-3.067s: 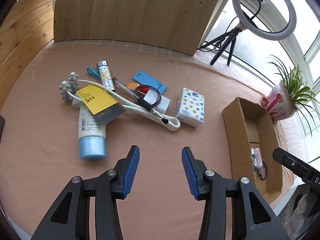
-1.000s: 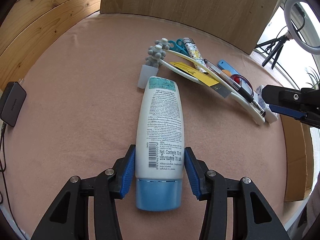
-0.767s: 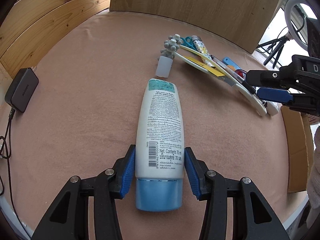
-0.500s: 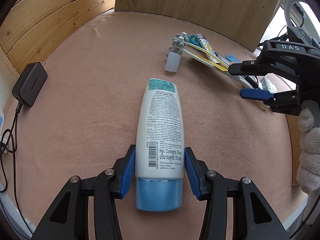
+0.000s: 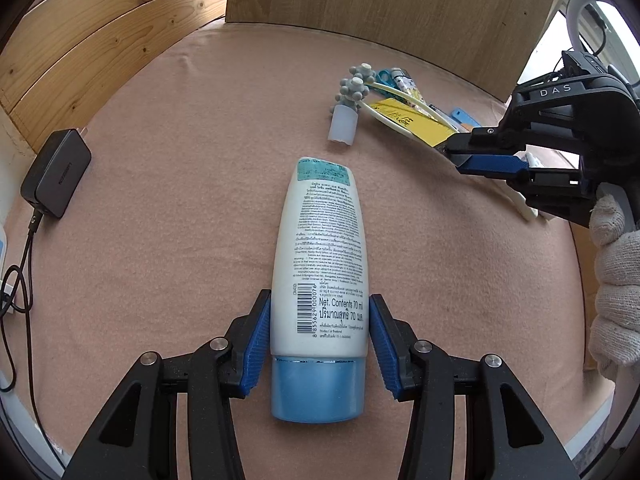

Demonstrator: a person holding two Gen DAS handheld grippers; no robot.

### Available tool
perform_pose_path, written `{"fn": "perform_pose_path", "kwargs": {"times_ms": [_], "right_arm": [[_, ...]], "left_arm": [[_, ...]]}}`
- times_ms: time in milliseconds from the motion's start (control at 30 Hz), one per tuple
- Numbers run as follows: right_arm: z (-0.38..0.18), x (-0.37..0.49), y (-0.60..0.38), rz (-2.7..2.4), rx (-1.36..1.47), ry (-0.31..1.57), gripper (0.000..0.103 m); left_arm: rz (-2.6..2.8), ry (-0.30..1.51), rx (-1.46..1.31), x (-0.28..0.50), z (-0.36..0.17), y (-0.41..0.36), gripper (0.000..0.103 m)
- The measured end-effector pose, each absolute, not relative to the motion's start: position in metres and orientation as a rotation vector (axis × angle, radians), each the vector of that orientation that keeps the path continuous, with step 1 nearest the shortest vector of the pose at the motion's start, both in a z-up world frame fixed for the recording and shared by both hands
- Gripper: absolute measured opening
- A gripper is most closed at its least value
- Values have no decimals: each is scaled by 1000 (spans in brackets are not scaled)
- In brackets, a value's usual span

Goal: Organize objects
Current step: 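Grasp the yellow card with the right tool and pull it from the pile, then set down the white tube with the left tool while the right tool lowers and regrasps the yellow card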

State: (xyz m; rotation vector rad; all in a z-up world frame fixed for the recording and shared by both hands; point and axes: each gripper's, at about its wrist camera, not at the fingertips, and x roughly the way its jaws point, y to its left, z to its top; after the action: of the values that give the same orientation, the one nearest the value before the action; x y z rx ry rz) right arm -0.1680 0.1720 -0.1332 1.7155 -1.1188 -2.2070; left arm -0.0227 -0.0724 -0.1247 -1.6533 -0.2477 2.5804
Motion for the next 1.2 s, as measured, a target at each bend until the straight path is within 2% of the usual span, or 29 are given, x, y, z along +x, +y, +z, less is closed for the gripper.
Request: {"fn": "perform_pose_path", "kwargs": {"times_ms": [533, 1067, 1200], "right_arm": [[-131, -124, 178, -2192, 1689, -1103, 4], [-152, -50, 191, -2112, 1787, -1138, 4], [-148, -36, 186, -2138, 1846, -997, 8]], "left_arm": [[2580, -210, -1685, -24, -123, -68, 50], [2591, -243, -1674, -25, -107, -66, 52], [2564, -272, -1642, -26, -101, -60, 52]]}}
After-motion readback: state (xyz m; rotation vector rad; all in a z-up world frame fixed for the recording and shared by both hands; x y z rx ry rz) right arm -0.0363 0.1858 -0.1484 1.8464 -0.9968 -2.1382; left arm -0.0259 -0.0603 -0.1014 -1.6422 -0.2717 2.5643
